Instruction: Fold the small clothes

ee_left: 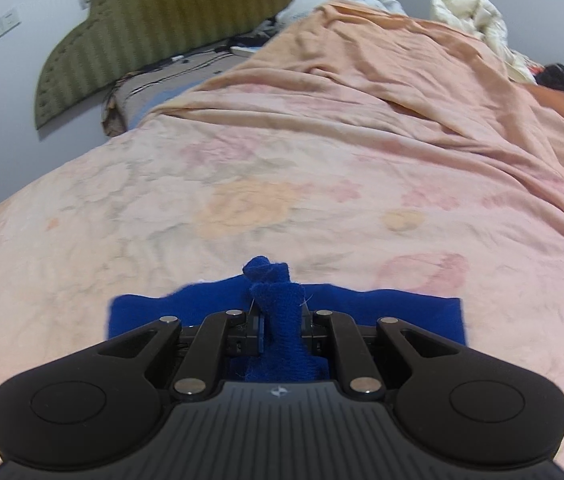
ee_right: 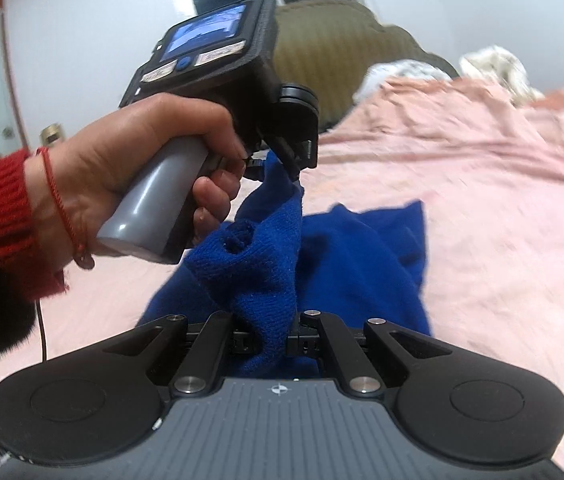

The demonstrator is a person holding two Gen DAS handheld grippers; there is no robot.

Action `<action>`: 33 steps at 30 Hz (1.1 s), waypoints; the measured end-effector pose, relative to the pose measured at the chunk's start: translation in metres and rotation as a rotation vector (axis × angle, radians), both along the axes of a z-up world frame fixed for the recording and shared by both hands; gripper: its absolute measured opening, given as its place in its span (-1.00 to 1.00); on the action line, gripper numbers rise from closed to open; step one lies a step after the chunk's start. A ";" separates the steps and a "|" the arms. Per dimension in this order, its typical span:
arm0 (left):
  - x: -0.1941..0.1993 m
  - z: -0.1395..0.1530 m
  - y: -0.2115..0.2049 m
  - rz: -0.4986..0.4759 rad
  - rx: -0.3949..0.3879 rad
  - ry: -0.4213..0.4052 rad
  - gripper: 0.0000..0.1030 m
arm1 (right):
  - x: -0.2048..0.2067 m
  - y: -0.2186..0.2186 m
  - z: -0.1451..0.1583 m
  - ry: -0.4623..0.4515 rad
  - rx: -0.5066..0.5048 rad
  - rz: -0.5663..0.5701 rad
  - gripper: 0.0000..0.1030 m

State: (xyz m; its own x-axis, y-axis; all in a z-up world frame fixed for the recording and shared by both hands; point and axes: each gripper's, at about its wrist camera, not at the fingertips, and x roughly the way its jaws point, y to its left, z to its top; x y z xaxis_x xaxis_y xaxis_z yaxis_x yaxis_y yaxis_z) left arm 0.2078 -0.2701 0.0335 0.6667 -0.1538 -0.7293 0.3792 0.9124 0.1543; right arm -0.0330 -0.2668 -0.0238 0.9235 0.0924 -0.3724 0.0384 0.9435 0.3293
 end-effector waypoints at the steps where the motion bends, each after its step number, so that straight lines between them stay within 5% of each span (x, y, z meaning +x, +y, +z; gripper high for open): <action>1: -0.001 -0.002 -0.005 -0.009 0.003 -0.002 -0.77 | 0.000 -0.005 -0.002 0.008 0.021 -0.010 -0.90; 8: -0.002 -0.018 -0.032 -0.076 0.026 0.011 -0.78 | 0.003 -0.030 -0.017 0.049 0.146 -0.042 -0.90; 16: 0.002 -0.020 -0.032 -0.082 0.008 0.039 -0.71 | 0.004 -0.031 -0.022 0.068 0.166 -0.054 -0.89; 18: 0.003 -0.019 -0.031 -0.094 -0.011 0.059 -0.49 | 0.003 -0.031 -0.022 0.071 0.167 -0.054 -0.89; 20: 0.004 -0.014 -0.030 -0.109 -0.051 0.076 0.11 | 0.003 -0.031 -0.022 0.075 0.170 -0.055 -0.89; 22: 0.002 -0.004 -0.027 -0.123 -0.104 0.065 0.47 | 0.002 -0.031 -0.022 0.079 0.174 -0.058 -0.88; 29: -0.024 0.049 0.021 -0.153 -0.185 -0.053 0.66 | 0.004 -0.038 -0.025 0.106 0.225 -0.025 -0.66; 33: -0.058 0.048 0.069 -0.144 -0.121 -0.120 0.67 | 0.002 -0.050 -0.031 0.102 0.306 -0.006 -0.44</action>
State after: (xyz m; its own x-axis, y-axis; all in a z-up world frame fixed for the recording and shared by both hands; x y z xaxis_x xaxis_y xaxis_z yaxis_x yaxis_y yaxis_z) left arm 0.1502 -0.2010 0.0813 0.7121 -0.3354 -0.6167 0.4926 0.8647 0.0985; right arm -0.0307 -0.3171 -0.0544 0.8835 0.2090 -0.4193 0.0914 0.8008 0.5919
